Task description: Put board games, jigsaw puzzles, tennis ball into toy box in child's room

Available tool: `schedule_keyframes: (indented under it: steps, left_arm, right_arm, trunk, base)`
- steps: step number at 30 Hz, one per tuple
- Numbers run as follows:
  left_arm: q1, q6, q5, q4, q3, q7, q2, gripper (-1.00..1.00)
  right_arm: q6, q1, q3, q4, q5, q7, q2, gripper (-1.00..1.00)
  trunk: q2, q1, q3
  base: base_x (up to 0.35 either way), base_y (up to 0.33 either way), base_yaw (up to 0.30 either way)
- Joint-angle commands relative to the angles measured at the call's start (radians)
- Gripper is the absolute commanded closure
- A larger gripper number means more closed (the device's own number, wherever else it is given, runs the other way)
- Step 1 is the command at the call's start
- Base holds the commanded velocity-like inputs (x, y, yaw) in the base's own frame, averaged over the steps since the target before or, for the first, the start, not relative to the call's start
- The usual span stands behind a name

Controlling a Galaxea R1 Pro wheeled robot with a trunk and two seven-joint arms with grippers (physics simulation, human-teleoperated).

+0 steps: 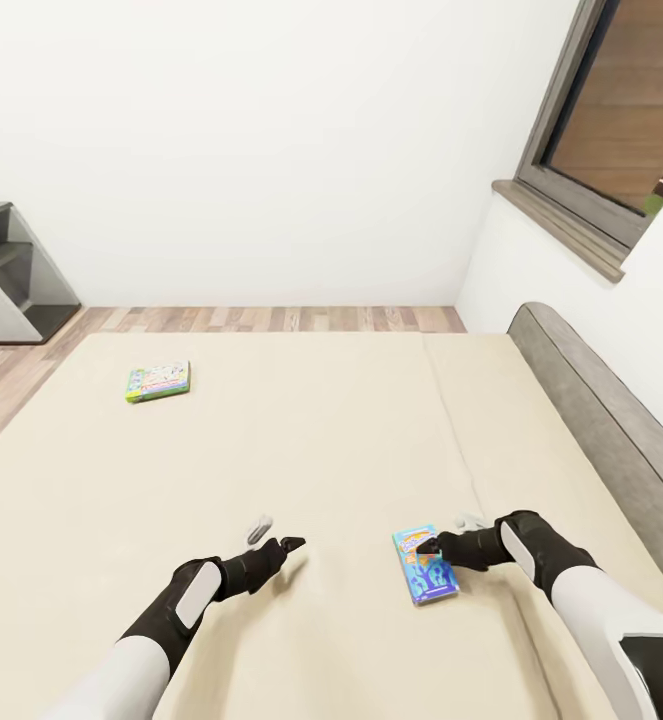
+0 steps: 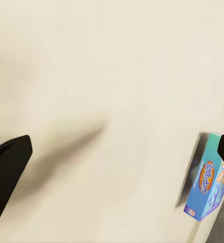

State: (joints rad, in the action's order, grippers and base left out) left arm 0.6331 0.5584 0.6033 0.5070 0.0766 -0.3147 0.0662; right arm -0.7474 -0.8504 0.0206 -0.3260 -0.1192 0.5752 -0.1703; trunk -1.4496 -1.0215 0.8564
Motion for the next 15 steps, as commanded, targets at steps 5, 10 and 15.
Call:
schedule_keyframes:
  steps: [5, 10, 15]
  left_arm:
    - [0.000, 0.005, -0.002, 0.000, 0.008, -0.001, 0.001, -1.00]
    - [0.000, 0.005, -0.002, 0.001, 0.008, -0.002, 0.001, -1.00]
    - [0.000, 0.005, -0.002, 0.001, 0.008, -0.006, 0.001, -1.00]
  right_arm:
    - [0.000, 0.000, 0.000, -0.008, -0.016, -0.001, -0.002, -1.00]
    - [0.000, 0.000, 0.000, -0.011, -0.017, -0.001, -0.002, -1.00]
    - [0.000, 0.000, -0.001, -0.013, -0.018, 0.000, -0.003, -1.00]
  trunk:
    - [0.000, -0.003, 0.001]
    - [0.000, -0.003, 0.001]
    - [0.000, -0.003, 0.001]
  base:
    - [0.000, 0.000, 0.000]
    - [0.000, 0.000, 0.000]
    - [0.000, 0.000, 0.000]
